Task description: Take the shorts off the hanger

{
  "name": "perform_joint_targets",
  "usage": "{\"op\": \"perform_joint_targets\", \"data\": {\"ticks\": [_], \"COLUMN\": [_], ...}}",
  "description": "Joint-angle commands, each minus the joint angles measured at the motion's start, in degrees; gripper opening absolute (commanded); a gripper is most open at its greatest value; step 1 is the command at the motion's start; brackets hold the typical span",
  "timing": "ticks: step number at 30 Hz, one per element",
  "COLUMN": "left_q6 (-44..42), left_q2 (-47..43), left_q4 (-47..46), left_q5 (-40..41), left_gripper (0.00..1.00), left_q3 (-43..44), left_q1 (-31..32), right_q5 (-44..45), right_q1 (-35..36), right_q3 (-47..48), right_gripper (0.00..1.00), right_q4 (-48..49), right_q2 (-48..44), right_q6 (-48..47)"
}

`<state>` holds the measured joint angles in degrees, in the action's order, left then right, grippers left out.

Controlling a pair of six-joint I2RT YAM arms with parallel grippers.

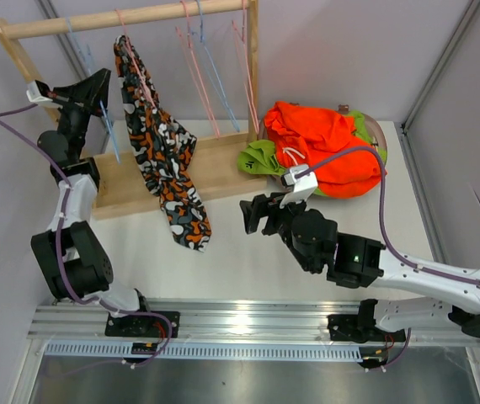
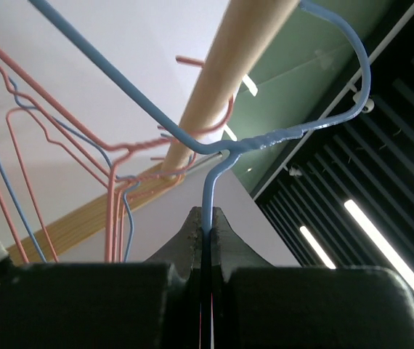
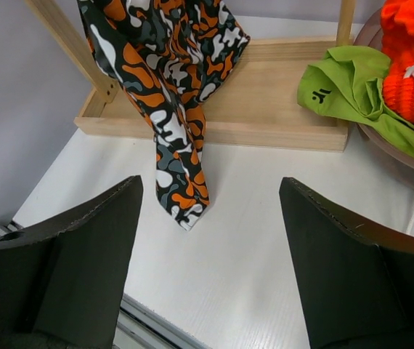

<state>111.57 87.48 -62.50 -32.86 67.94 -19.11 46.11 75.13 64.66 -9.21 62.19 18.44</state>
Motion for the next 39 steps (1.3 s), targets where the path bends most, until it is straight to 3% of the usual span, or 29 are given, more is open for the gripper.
{"op": "perform_joint_targets", "data": {"ticks": [1,20,22,23,28,32,35,39], "left_q6": [4.1,2.3,1.5,1.5,1.8,1.0,1.1,0.3], "left_q2": [2.2,6.1,6.4,6.6,7.8,7.6,7.0,5.5], "left_q4": [-9.6,1.2,3.2,3.4,4.7,5.9,6.1,7.0], "left_q5": [1.6,-0.8,-1.1,-1.2,-1.3,-1.7,-1.2,-1.5], "left_gripper": [0.00,0.00,0.02,0.09,0.11,0.27,0.51,0.69], "left_q3": [4.7,10.3,11.3,11.9,13.4,13.7,13.7,13.7], "left_q1": [-1.4,-4.3,-4.4,-4.4,-5.0,-5.1,-5.2,-5.2], "right_q5": [-1.3,-1.9,-1.5,-1.5,-0.8,-0.5,-0.3,-0.2], "right_q1": [-0.4,-0.1,0.1,0.3,0.7,0.9,1.1,1.3], "right_q3": [0.7,0.4,0.1,0.0,-0.5,-1.1,-1.6,-1.8], "right_gripper": [0.82,0.80,0.80,0.80,0.80,0.80,0.80,0.80], "right_q4": [0.7,-0.5,-0.5,-0.5,-0.8,-1.0,-1.0,-0.8], "right_q2": [0.7,0.5,0.1,-0.1,-1.1,-1.9,-2.1,-2.3], "right_q6": [1.3,3.3,3.4,3.4,3.6,3.9,4.1,4.3]}}
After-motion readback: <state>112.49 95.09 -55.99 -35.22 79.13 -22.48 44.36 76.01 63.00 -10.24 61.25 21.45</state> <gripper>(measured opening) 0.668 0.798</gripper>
